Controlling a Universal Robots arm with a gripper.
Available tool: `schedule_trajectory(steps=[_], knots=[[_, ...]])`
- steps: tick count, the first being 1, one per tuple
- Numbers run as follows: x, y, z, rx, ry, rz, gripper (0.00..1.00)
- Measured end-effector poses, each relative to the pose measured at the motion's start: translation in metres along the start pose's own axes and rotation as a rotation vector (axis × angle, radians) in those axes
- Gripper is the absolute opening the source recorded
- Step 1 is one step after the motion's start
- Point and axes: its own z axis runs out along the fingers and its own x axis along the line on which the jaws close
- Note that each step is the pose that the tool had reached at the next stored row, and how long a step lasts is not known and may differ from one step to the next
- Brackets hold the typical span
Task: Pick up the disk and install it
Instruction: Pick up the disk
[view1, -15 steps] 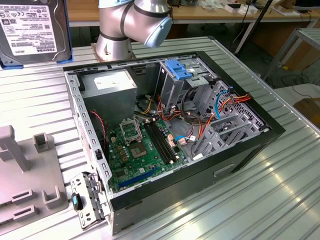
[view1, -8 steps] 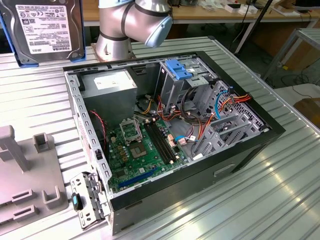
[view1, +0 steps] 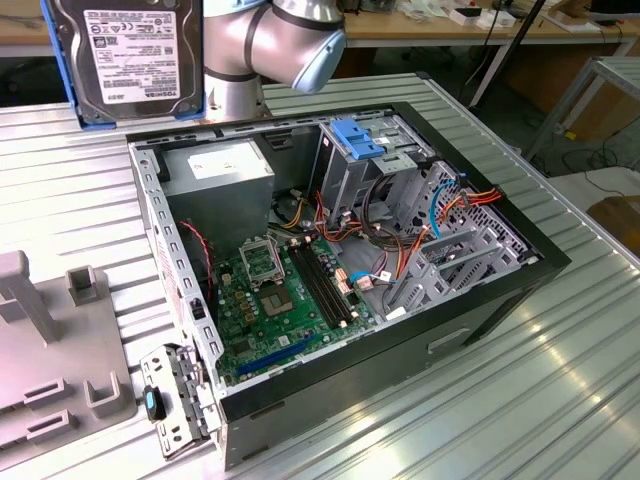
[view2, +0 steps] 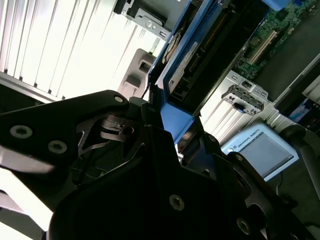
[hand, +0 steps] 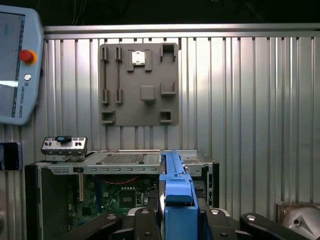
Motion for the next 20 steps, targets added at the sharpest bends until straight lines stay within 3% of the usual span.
schedule_trajectory(steps=[10, 12, 16, 18, 20], knots=[[-0.0004, -0.0303, 0.0005, 0.0, 0.0, 0.0, 0.37], [-0.0006, -0.0408, 0.0007, 0.0, 0.0001, 0.0, 0.37], [-0.0008, -0.0526, 0.0012, 0.0, 0.0, 0.0, 0.37], [-0.0009, -0.062, 0.0022, 0.0, 0.0, 0.0, 0.37], [-0.001, -0.0652, 0.0028, 0.0, 0.0, 0.0, 0.37]])
